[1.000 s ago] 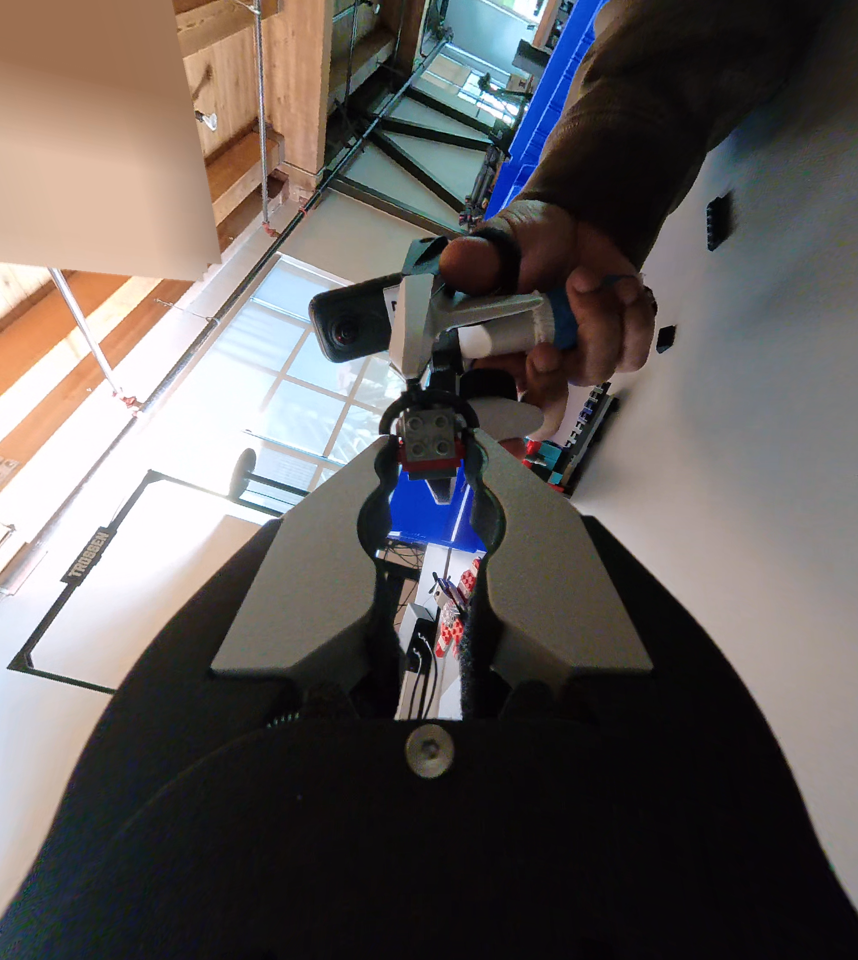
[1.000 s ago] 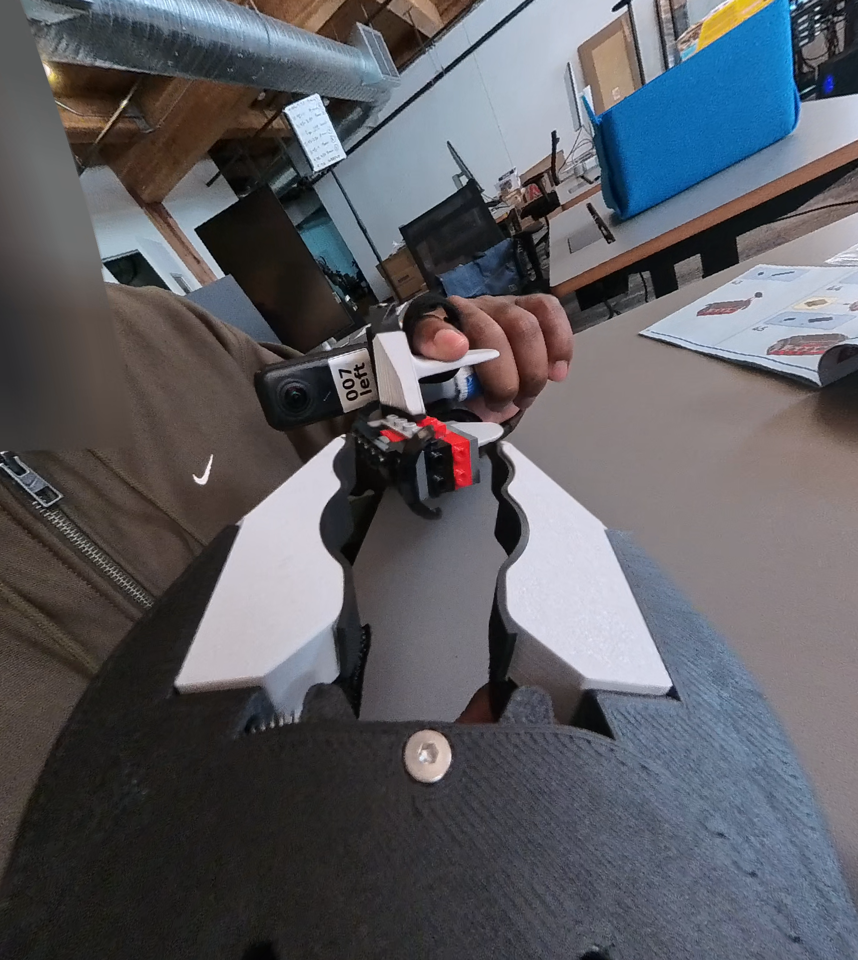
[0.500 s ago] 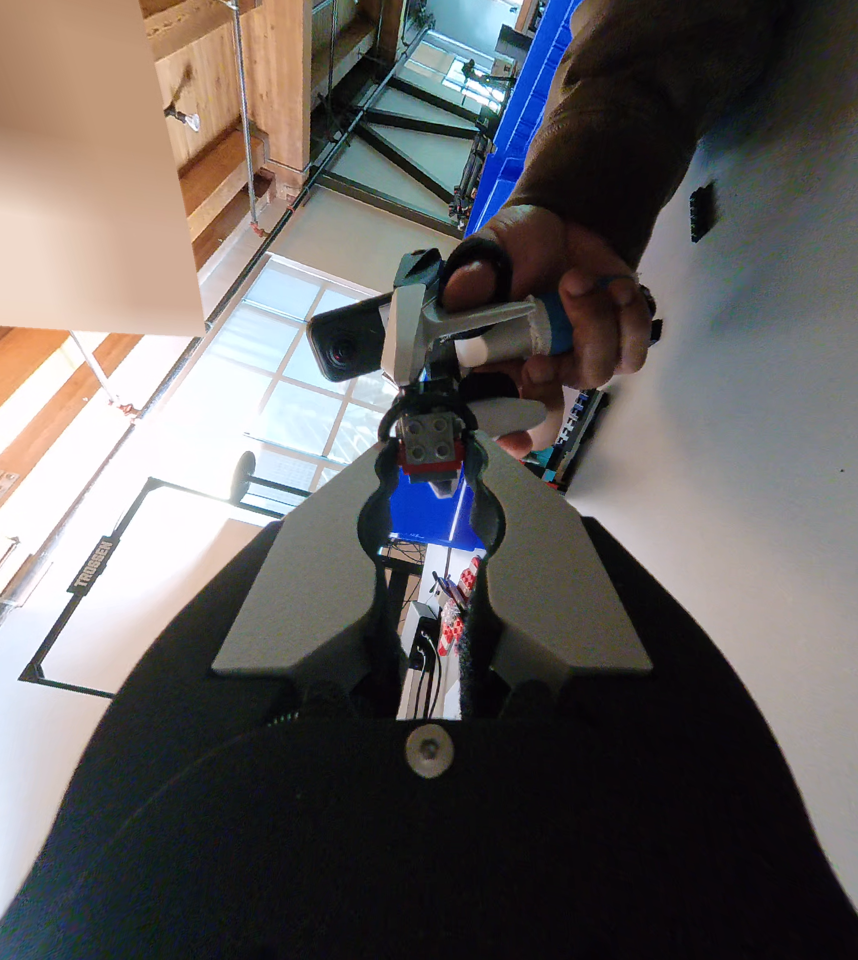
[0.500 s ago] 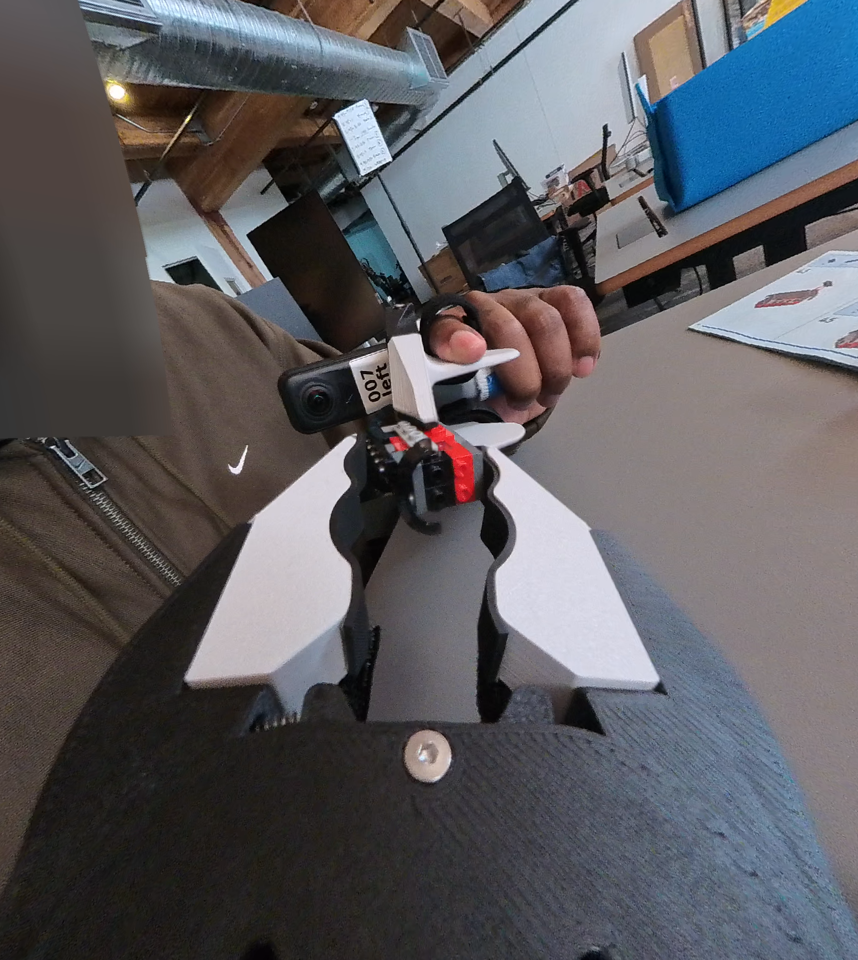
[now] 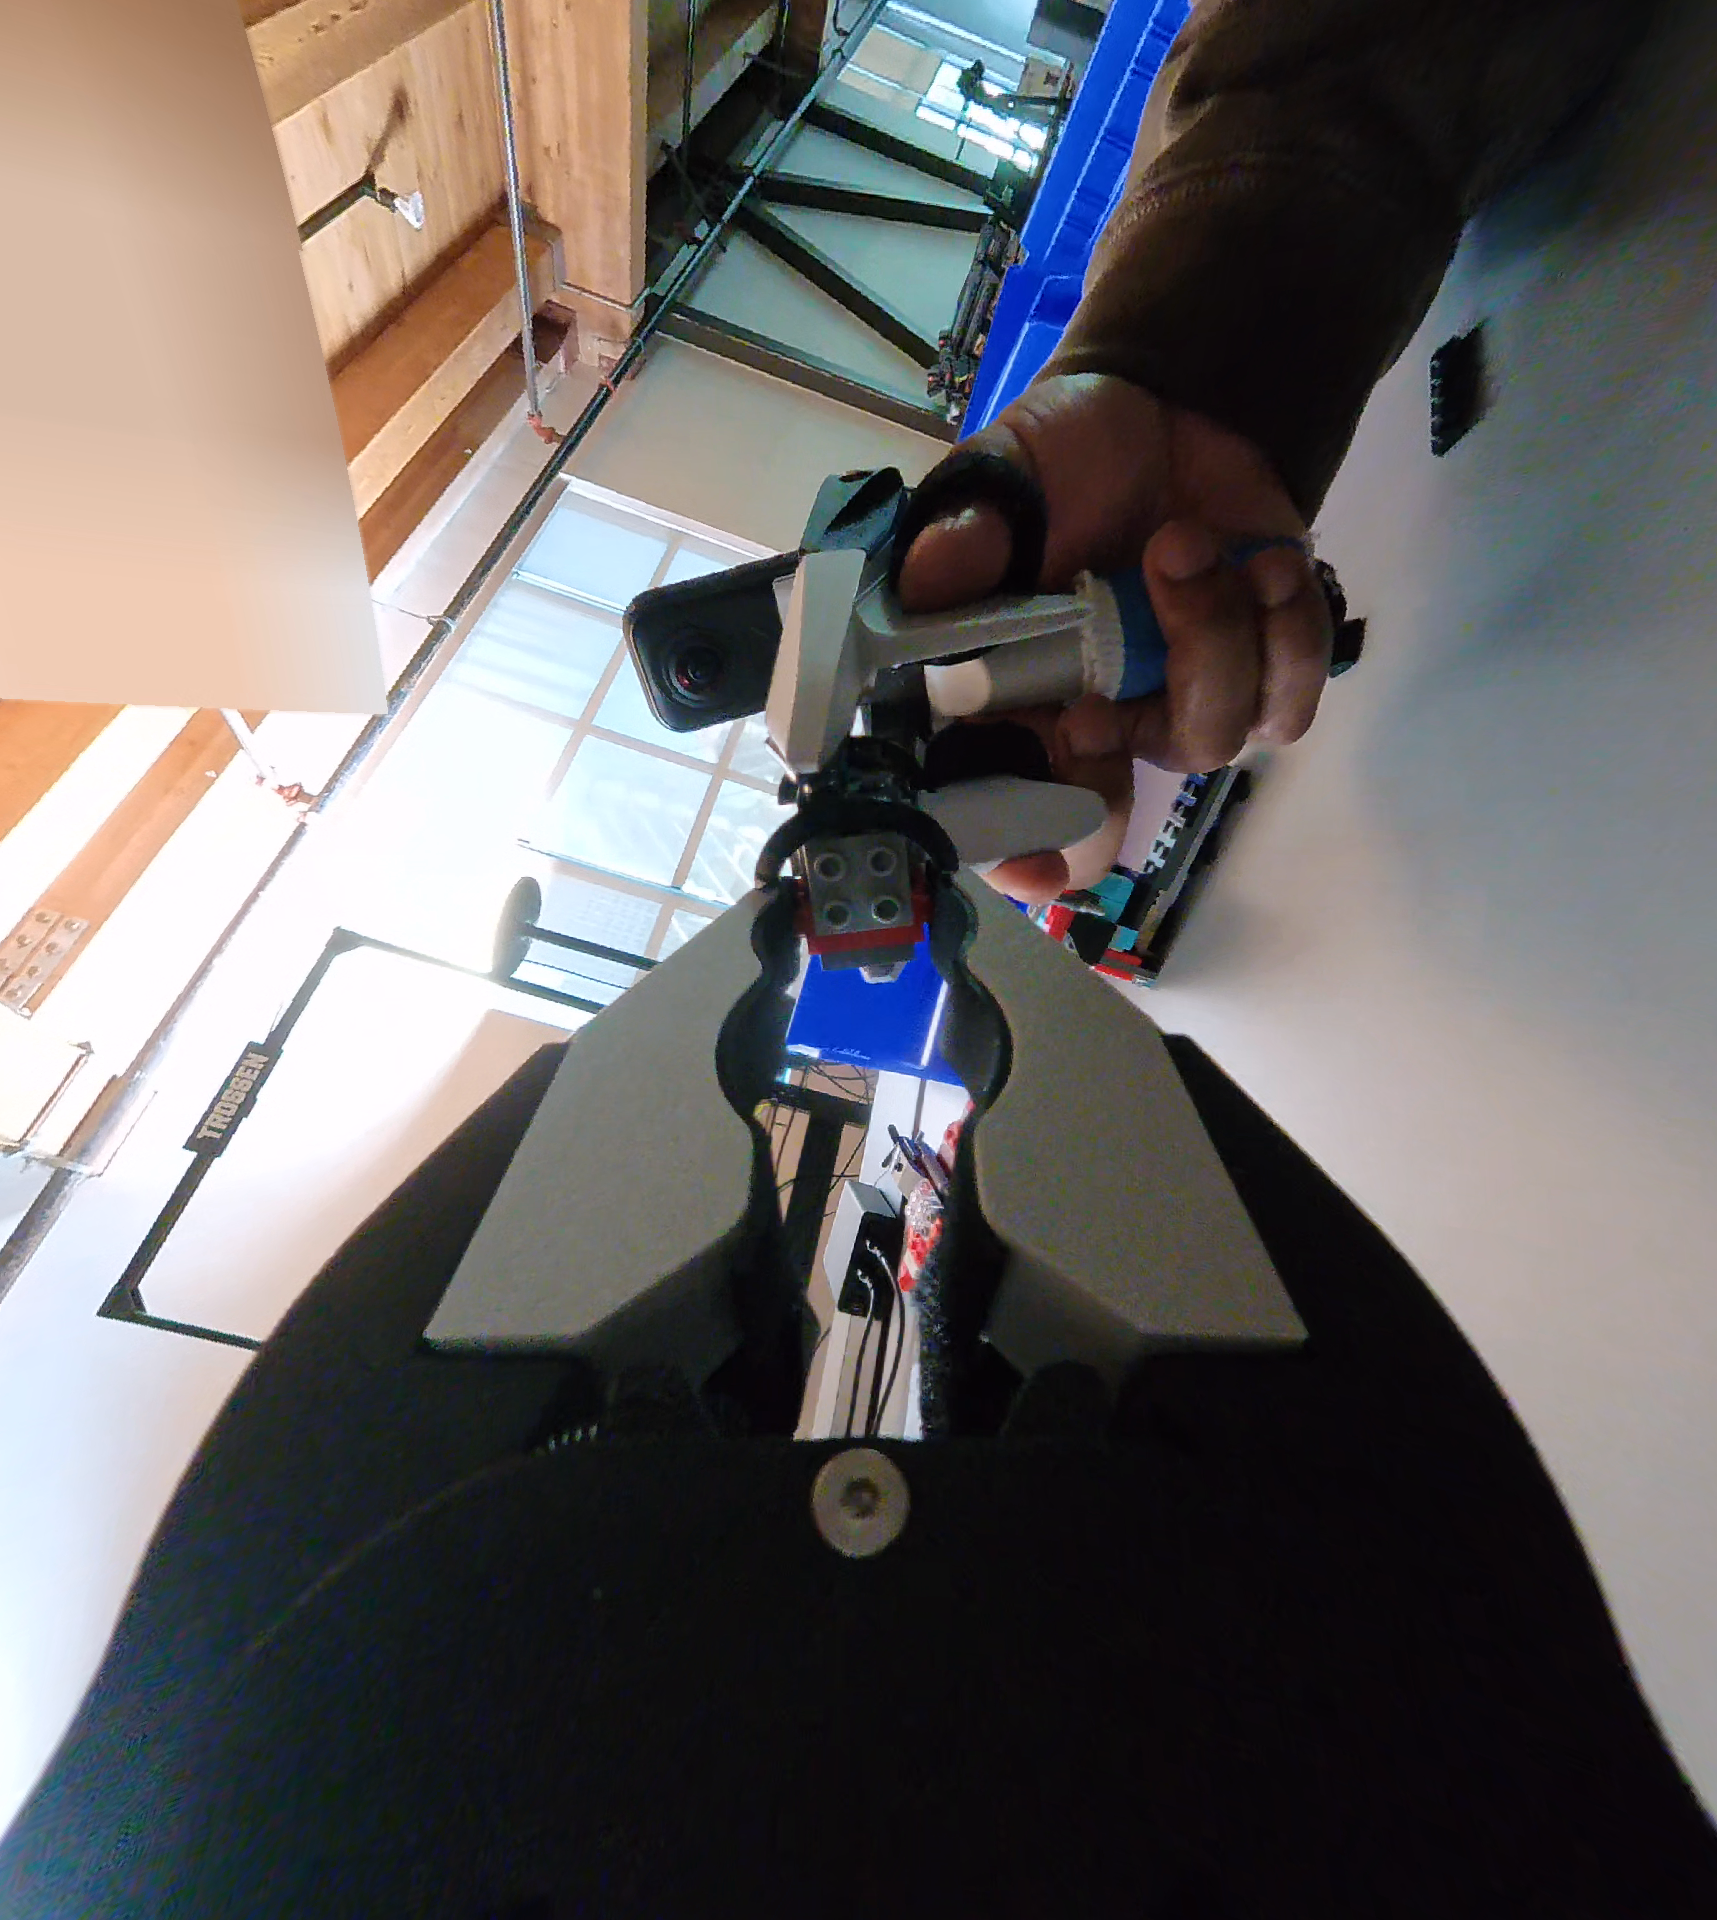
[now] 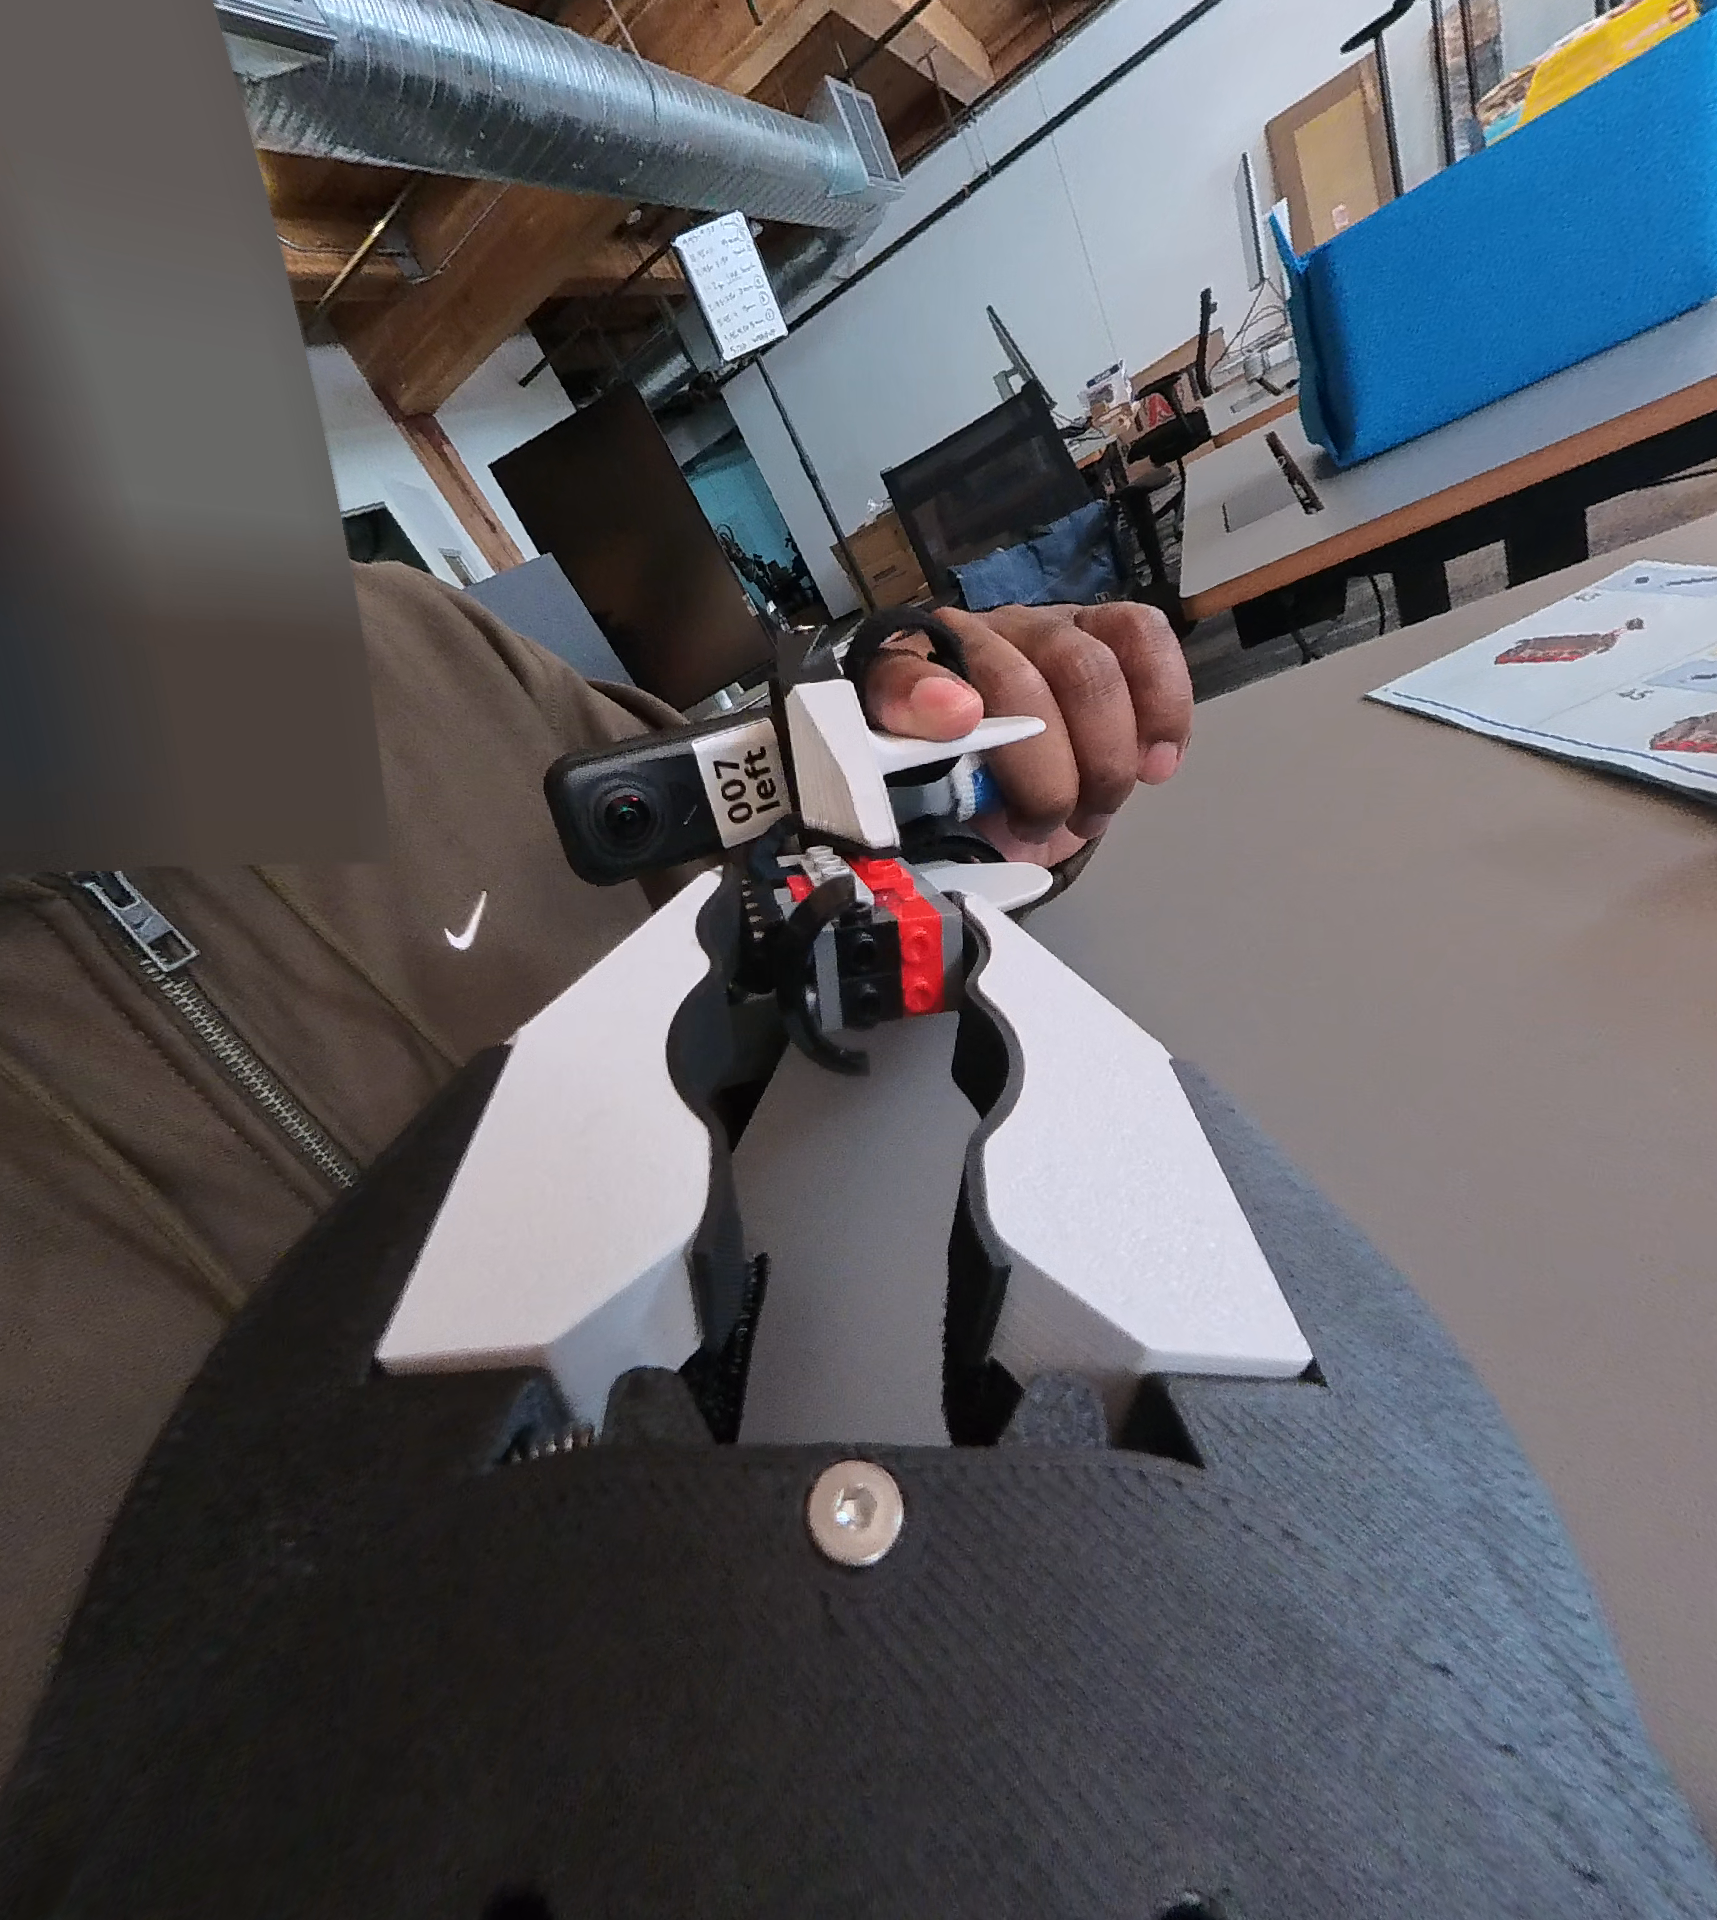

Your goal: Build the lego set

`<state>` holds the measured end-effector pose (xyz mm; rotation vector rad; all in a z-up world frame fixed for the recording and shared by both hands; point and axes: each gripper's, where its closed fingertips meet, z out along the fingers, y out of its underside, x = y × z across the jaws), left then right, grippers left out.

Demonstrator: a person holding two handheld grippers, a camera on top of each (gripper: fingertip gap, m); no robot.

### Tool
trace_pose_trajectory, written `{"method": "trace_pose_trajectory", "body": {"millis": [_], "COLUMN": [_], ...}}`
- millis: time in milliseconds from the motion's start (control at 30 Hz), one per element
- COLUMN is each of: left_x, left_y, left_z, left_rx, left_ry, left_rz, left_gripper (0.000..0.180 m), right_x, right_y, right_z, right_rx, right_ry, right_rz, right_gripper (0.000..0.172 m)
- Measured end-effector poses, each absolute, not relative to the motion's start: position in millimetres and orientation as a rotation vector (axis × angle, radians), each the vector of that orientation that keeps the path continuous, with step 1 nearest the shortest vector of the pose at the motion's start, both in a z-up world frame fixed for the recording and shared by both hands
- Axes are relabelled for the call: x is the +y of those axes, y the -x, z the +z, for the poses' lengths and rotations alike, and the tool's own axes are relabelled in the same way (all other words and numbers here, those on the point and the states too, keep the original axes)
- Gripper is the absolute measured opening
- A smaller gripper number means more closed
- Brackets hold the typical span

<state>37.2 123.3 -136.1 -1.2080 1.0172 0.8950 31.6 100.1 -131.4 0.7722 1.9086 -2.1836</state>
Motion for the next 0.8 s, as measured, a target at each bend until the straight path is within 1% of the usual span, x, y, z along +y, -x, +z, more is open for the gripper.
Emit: {"method": "trace_pose_trajectory", "body": {"millis": [800], "left_x": [124.0], "left_y": [-37.1], "left_z": [-138.3], "left_rx": [1.043], "left_ry": [1.206], "left_rz": [0.945], "left_gripper": [0.024], "right_x": [100.7], "right_y": [-36.0], "right_z": [-136.3], "right_rx": [1.885], "right_ry": [-0.756], "right_rz": [-2.158], "right_gripper": [0.039]}}
